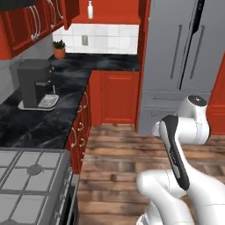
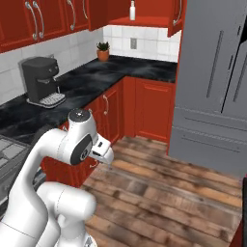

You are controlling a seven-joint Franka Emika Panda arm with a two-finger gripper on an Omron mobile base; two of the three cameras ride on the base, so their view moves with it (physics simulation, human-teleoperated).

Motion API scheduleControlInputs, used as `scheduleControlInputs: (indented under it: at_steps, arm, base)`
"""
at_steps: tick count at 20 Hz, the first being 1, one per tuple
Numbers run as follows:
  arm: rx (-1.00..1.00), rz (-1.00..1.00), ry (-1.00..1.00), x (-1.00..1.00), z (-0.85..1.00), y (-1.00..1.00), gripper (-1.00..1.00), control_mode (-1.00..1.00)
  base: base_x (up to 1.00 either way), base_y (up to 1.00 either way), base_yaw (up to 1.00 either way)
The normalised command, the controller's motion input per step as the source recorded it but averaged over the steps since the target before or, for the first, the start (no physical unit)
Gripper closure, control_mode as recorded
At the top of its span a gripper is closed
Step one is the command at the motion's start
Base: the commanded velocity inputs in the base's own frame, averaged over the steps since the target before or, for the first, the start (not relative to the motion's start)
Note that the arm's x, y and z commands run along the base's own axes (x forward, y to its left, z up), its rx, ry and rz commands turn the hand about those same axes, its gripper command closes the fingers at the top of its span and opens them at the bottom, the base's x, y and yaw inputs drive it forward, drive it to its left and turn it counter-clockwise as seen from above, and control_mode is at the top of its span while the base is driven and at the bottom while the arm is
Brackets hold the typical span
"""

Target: Move the cutting board and knife to the sink. Then move spray from the cabinet to the counter.

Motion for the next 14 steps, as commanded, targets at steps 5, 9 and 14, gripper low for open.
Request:
scheduleControlInputs:
  at_steps: [5,9,14]
  arm:
    - [0.00,0.00,0.00,0.00,0.00,0.00,-1.00,1.00]
    - [0.00,0.00,0.00,0.00,0.00,0.00,-1.00,1.00]
    - [0.00,0.00,0.00,0.00,0.00,0.00,-1.00,1.00]
  base:
    - [0.92,0.16,0.00]
    - [0.92,0.14,0.00]
    - [0.93,0.12,0.00]
